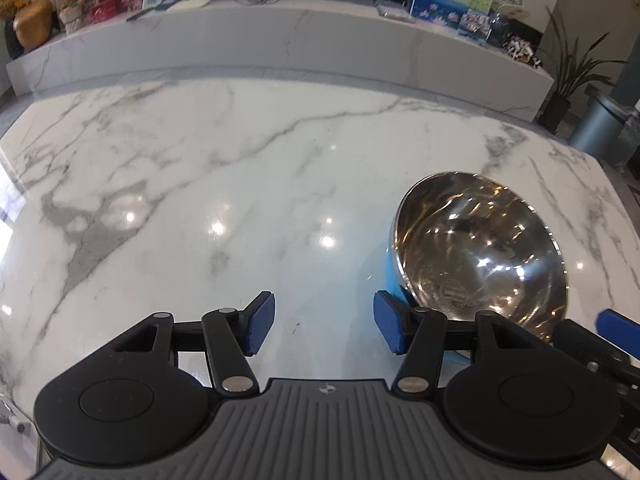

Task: Clean bowl
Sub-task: 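Move the left gripper to the rim of the blue steel bowl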

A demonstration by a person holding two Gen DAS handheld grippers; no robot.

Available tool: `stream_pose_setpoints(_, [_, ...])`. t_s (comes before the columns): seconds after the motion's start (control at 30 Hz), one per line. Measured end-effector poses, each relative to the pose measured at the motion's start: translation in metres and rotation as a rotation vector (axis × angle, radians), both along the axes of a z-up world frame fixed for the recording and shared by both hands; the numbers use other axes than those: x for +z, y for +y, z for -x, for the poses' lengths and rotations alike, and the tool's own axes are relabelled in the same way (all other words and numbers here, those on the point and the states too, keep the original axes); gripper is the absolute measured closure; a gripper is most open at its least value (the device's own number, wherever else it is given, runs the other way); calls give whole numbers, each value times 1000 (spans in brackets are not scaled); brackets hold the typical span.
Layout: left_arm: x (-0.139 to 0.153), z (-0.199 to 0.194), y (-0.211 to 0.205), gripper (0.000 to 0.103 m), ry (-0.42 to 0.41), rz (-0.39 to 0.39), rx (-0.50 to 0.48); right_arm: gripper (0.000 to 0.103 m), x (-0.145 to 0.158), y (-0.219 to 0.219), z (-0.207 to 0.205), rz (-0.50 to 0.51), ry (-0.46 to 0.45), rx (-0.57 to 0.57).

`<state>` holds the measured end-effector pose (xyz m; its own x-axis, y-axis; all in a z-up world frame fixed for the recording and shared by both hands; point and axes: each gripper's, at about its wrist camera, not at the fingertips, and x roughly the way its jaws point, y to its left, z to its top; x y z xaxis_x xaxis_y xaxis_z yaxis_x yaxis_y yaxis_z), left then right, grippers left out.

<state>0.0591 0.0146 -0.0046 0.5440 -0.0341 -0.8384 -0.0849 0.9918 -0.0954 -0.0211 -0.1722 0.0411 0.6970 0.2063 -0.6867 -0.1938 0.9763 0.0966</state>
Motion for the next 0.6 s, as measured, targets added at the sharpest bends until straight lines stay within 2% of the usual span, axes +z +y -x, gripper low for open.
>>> stream_pose_setpoints(0.4, [-12,-13,0,50,69,15,53,52,-18,-18,-1,65,80,-51])
stream_pose_setpoints(0.6, [-16,-18,-5,49,83,-6,59,51,-29,-25,-2,75,120,-70])
